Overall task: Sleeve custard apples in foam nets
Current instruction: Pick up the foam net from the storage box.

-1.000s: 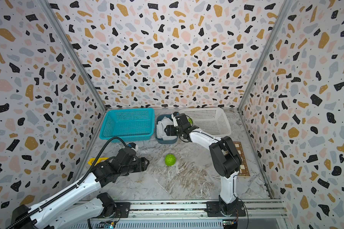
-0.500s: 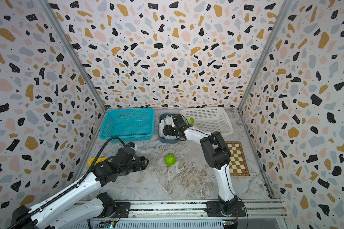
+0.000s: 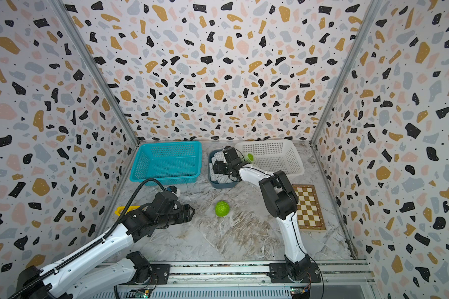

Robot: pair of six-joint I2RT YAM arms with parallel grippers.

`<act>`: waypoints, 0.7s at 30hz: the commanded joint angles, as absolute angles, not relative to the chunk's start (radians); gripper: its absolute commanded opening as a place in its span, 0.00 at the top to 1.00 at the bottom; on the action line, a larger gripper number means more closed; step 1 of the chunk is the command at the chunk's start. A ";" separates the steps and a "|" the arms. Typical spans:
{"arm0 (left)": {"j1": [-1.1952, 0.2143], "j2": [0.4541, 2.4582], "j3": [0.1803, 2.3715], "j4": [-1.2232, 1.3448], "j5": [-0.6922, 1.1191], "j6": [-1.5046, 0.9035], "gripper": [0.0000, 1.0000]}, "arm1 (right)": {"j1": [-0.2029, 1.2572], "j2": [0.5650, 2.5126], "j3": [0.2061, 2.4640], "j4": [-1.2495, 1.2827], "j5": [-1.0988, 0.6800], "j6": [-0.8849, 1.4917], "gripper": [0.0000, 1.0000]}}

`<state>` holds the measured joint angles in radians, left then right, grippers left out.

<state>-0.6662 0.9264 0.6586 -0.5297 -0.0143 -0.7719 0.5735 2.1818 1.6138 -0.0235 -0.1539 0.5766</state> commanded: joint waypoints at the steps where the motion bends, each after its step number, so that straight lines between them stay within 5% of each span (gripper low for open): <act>1: -0.657 0.936 0.644 -0.499 -0.005 -0.775 0.25 | 0.575 2.172 1.665 -0.023 -0.105 0.558 0.24; 13: -0.651 0.954 0.643 -0.483 0.006 -0.773 0.25 | 0.572 2.182 1.697 -0.048 -0.070 0.537 0.37; 21: -0.650 0.947 0.639 -0.488 0.009 -0.781 0.26 | 0.566 2.236 1.773 -0.062 -0.048 0.504 0.66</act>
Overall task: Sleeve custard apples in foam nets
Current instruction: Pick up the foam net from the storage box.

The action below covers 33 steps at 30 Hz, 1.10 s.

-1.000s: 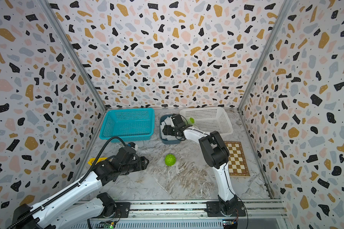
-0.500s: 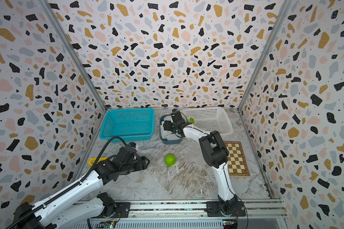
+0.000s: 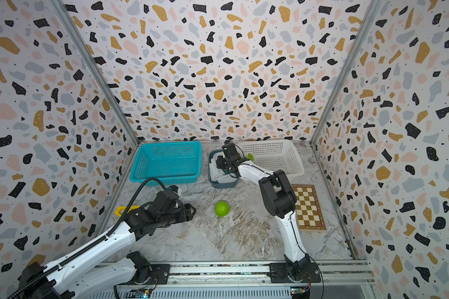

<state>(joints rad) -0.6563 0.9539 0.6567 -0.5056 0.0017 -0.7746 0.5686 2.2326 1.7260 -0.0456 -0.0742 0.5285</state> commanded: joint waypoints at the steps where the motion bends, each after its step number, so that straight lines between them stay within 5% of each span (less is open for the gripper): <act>1: -0.650 0.947 0.640 -0.488 0.011 -0.780 0.25 | 0.565 2.242 1.786 -0.066 -0.042 0.498 0.69; 9: -0.649 0.951 0.661 -0.496 0.008 -0.769 0.26 | 0.572 2.214 1.829 -0.127 -0.032 0.447 0.96; 21: -0.621 0.943 0.776 -0.534 0.038 -0.682 0.31 | 0.620 1.818 1.498 -0.035 -0.007 0.367 0.99; 33: -0.579 0.937 0.898 -0.479 0.262 -0.622 0.44 | 0.687 1.284 1.026 -0.050 -0.109 0.296 0.98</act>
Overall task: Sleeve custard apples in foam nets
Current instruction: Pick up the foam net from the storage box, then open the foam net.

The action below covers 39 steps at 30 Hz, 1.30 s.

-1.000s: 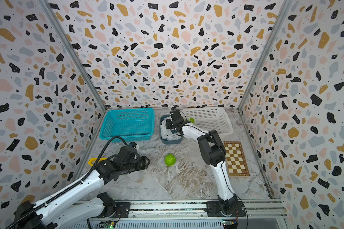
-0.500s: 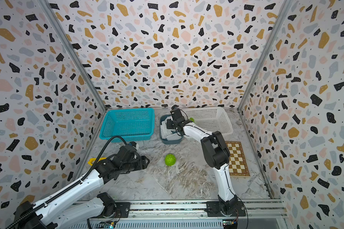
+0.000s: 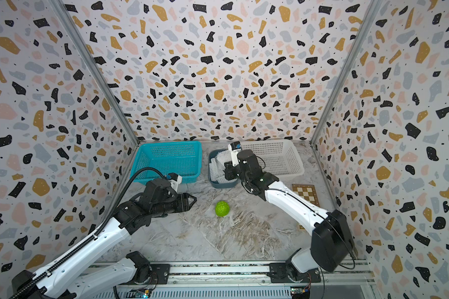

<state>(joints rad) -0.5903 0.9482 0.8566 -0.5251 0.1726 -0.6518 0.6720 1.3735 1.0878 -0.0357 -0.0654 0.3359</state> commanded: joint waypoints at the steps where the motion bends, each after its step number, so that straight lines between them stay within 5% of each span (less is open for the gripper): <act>1: -0.575 0.938 0.904 -0.467 0.288 -0.623 0.45 | 0.697 1.243 0.988 -0.057 -0.121 0.283 0.99; 7: -0.569 0.976 0.925 -0.424 0.399 -0.637 0.47 | 0.757 1.051 0.828 -0.118 -0.141 0.246 0.99; 16: -0.568 1.041 0.914 -0.296 0.529 -0.694 0.35 | 0.779 0.834 0.671 -0.119 -0.217 0.226 0.98; 39: -0.570 1.169 0.899 -0.111 0.732 -0.773 0.35 | 0.831 0.855 0.687 -0.095 -0.332 0.197 0.98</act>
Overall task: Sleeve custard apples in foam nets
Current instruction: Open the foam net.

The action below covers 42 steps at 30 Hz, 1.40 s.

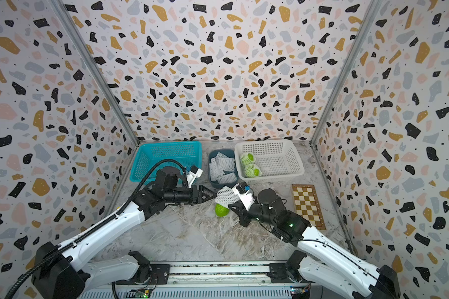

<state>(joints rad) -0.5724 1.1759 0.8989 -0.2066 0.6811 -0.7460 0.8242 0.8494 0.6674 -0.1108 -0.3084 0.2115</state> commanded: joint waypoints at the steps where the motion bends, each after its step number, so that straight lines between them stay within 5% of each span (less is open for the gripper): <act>1: -0.571 1.170 0.896 -0.100 0.741 -0.781 0.36 | 0.833 0.857 0.687 -0.095 -0.334 0.198 0.98; 9: -0.580 1.171 0.884 -0.085 0.759 -0.791 0.45 | 0.842 0.878 0.701 -0.091 -0.335 0.190 0.98; 16: -0.580 1.154 0.902 -0.175 0.690 -0.742 0.32 | 0.842 0.856 0.699 -0.082 -0.338 0.192 0.98; 23: -0.580 1.162 0.899 -0.162 0.715 -0.751 0.30 | 0.842 0.851 0.692 -0.070 -0.376 0.199 0.98; 42: -0.586 1.201 0.865 -0.047 0.858 -0.818 0.64 | 0.842 0.906 0.727 -0.107 -0.327 0.174 0.98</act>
